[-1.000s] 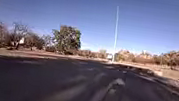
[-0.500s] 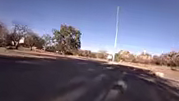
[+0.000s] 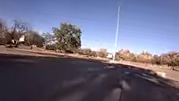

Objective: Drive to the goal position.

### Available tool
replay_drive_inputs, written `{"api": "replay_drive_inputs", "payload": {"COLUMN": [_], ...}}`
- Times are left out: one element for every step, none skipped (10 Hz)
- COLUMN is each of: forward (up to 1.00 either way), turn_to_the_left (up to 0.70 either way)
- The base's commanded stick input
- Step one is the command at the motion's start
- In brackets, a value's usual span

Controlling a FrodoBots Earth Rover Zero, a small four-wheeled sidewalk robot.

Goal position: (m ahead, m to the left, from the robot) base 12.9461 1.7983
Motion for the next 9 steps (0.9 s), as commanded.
{"api": "replay_drive_inputs", "payload": {"forward": [0.50,0.50,0.50,0.50,0.50,0.50,0.50,0.50,0.50], "turn_to_the_left": [0.00,0.00,0.00,0.00,0.00,0.00,0.00,0.00,0.00]}}
